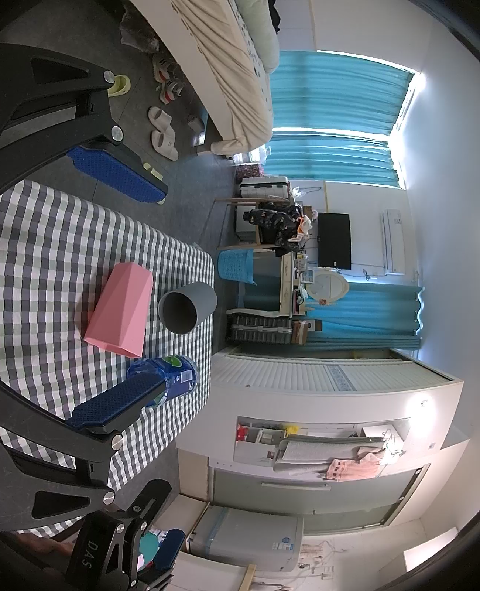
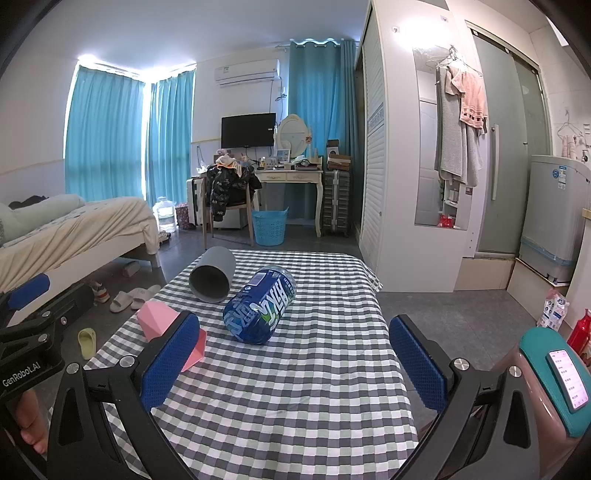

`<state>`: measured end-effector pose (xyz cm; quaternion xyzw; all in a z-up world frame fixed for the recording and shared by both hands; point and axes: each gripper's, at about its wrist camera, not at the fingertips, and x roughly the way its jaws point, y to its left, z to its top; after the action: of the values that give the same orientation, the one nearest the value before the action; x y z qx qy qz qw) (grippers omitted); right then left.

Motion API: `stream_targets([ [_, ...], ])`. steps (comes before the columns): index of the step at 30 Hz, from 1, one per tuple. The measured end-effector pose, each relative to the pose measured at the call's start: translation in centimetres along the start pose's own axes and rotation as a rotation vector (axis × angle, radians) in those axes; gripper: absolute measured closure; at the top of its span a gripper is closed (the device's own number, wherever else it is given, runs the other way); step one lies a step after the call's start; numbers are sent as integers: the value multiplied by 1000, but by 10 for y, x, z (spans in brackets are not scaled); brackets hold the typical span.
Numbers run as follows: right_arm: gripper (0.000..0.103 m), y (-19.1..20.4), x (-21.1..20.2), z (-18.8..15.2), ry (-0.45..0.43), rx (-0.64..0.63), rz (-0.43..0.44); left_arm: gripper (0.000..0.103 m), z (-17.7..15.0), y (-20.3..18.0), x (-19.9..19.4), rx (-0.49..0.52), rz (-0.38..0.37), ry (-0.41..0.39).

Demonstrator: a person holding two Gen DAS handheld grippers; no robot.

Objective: Flip cup upside down

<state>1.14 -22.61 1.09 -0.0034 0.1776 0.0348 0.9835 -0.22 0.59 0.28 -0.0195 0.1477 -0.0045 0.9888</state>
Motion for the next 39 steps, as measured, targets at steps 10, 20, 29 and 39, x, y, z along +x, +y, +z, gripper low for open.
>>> stream_targets([
  [10,0,3,4,-1,9,-1,5,7,0,0,0,-1,-1,0],
  [20,0,5,6,-2,13,-2,6,7,0,0,1,-1,-1,1],
  [29,0,5,6,-3,13,-2,6,7,0,0,1,-1,0,2],
  [39,0,7,8,-5,21,-2,8,7,-7,0,6,0,1,6],
])
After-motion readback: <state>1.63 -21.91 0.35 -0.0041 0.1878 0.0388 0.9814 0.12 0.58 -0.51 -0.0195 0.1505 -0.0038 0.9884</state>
